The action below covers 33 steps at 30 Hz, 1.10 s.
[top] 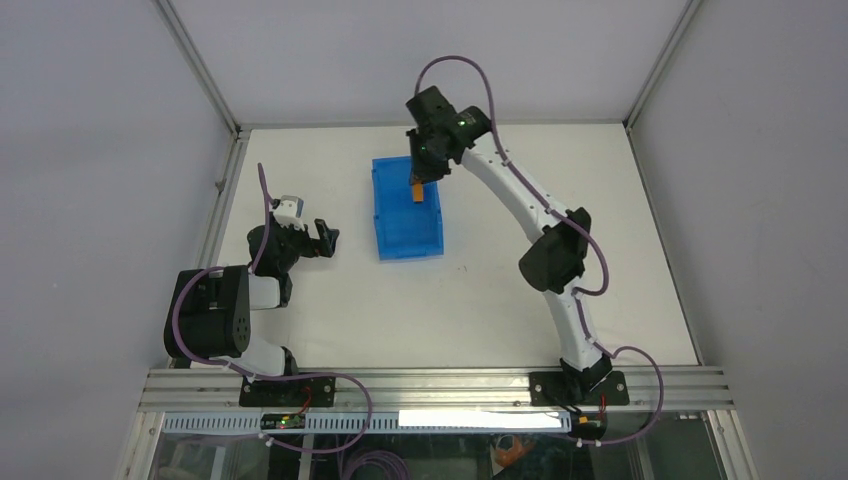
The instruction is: Put the screwdriver in the bin
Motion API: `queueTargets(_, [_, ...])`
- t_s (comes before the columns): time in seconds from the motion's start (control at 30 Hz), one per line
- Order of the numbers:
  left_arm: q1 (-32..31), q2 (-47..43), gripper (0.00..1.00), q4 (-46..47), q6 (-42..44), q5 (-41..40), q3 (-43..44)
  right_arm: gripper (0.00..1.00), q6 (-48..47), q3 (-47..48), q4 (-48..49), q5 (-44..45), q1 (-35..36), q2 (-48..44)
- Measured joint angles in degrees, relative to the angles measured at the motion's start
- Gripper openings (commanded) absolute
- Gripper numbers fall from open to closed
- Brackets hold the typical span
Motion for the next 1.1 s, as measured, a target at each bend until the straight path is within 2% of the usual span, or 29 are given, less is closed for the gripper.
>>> queueTargets(0.13, [0.0, 0.0, 0.99, 0.0, 0.0, 0.0, 0.0, 0.0, 1.4, 3.6, 2.3, 0.5, 4.5, 6.1])
queueTargets(0.37, [0.0, 0.0, 0.99, 0.0, 0.0, 0.0, 0.0, 0.0, 2.7, -0.4, 5.7, 3.1, 5.4, 11.8])
queueTargets(0.43, [0.0, 0.0, 0.99, 0.0, 0.0, 0.0, 0.0, 0.05, 3.0, -1.6, 6.4, 4.0, 5.4, 14.3])
queueTargets(0.6, [0.0, 0.0, 0.99, 0.0, 0.0, 0.0, 0.0, 0.33, 3.5, -5.2, 7.4, 6.2, 5.7, 17.9])
queueTargets(0.73, [0.0, 0.0, 0.99, 0.0, 0.0, 0.0, 0.0, 0.42, 3.8, -7.1, 8.8, 7.6, 6.1, 18.0])
queueTargets(1.1, [0.0, 0.0, 0.99, 0.0, 0.0, 0.0, 0.0, 0.42, 3.9, -7.8, 11.3, 10.4, 7.0, 14.9])
